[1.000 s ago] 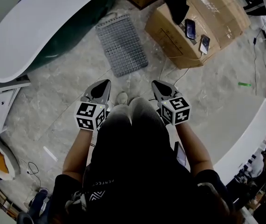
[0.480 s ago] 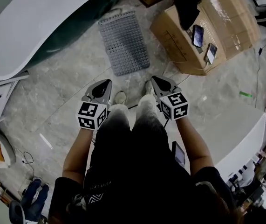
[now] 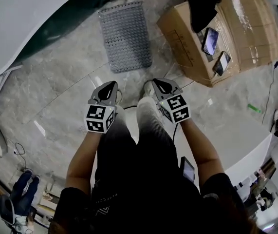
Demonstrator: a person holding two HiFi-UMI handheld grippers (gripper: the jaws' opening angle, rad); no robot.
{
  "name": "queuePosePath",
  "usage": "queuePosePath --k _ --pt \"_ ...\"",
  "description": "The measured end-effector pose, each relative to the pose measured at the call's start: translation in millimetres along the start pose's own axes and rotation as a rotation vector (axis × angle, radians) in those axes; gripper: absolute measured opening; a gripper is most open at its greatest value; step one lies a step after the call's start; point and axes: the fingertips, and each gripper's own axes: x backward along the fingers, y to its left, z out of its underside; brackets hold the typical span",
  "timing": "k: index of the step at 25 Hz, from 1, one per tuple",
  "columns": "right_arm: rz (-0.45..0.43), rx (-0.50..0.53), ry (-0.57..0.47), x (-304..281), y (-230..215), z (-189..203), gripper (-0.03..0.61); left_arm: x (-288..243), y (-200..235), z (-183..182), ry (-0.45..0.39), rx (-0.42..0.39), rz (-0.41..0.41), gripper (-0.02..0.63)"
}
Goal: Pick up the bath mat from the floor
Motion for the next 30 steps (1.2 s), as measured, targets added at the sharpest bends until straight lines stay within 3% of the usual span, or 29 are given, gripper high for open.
queuePosePath --k 10,19,24,30 --pt "-0.055 0.12 0.088 -58.8 -38.2 59.4 0.0 -72.4 12.7 60.5 0.092 -0.043 -0.097 0.005" --pt "-0.015 0.078 0.115 -121.1 -65.3 105.4 0.024 -123.9 36.1 112.9 0.145 -0.046 -0.115 0.005" --pt "-0.001 0.037 0.136 -157.1 -67.0 129.9 0.044 -146.3 64.0 153.3 0.2 -0.02 -0.131 0.006" --pt "0.035 -0.023 0.151 -200.1 -73.6 168.8 0.071 -168.7 98.7 190.5 0.221 -0.05 -0.165 0.011"
